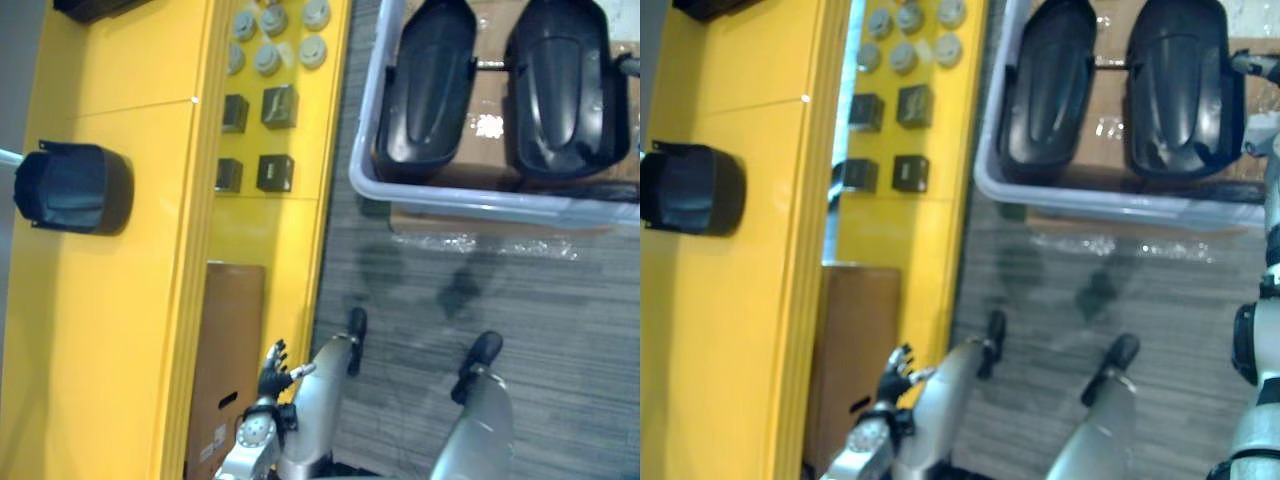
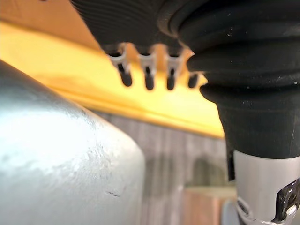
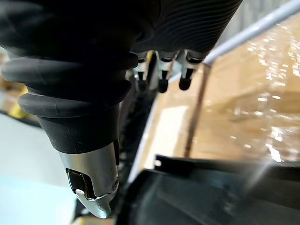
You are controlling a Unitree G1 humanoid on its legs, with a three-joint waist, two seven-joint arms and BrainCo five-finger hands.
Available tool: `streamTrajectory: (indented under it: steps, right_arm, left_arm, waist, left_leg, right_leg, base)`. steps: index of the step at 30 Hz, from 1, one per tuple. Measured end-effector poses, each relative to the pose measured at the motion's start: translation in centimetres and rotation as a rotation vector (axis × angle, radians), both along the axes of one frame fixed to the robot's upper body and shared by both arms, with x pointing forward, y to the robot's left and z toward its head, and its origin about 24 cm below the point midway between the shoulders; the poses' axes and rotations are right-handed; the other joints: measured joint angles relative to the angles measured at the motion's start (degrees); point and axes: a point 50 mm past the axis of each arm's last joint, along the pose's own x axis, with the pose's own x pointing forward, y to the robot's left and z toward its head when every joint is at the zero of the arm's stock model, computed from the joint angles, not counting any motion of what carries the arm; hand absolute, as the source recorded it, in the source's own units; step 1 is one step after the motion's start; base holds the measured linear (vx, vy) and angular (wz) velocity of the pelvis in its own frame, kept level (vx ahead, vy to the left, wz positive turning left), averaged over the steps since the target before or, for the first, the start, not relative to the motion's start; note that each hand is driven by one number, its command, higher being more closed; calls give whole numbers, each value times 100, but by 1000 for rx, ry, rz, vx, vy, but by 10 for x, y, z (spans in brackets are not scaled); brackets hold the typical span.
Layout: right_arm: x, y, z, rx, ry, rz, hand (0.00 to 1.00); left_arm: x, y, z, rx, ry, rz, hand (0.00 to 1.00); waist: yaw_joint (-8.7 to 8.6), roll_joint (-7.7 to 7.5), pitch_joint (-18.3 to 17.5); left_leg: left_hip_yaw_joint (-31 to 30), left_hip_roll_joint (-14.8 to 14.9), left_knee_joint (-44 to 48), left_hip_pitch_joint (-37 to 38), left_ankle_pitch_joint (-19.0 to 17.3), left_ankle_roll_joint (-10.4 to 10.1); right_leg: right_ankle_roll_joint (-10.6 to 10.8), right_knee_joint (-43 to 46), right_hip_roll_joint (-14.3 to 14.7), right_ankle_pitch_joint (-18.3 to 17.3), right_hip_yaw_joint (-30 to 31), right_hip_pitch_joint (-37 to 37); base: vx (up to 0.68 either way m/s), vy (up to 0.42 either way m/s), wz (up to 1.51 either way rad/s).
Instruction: Walk over and take plastic housings, then place them on the shelf
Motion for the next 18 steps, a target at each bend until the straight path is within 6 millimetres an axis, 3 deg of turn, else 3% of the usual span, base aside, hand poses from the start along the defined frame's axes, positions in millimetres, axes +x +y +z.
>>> streamTrajectory:
  steps: [3,8,9,18]
  right_arm:
    - [-2,-7,-10,19,75,-48,0]
    - [-10,-18,-5,-35,135,-113,0]
    - [-12,-20,-5,-59,162,-131,100]
    - [-29,-38,4,-191,311,-276,100]
  left_arm:
    - [-2,-4,-2,1,8,-23,0]
    - [-2,-5,-2,-20,15,-13,0]
    - [-2,-6,-2,-19,15,-17,0]
    - [-2,-7,-4,-15,27,-30,0]
  waist:
    - [86,110,-83]
    - [239,148,-112]
    - [277,166,-126]
    - [410,239,-183]
  left_leg:
    - [-39,-15,86,-140,-28,22]
    - [-36,-25,74,-167,-32,25]
    - [-39,-29,71,-174,-33,25]
    - [-137,-49,83,-257,-40,24]
  right_leg:
    - [-3,-55,-13,1,-59,-48]
    - [27,-61,-22,19,-66,-79]
    - [27,-61,-24,18,-72,-82]
    - [22,-78,-35,12,-182,-80]
  base:
    - [5,49,5]
    - [44,30,1]
    - [51,21,2]
    - [14,15,5]
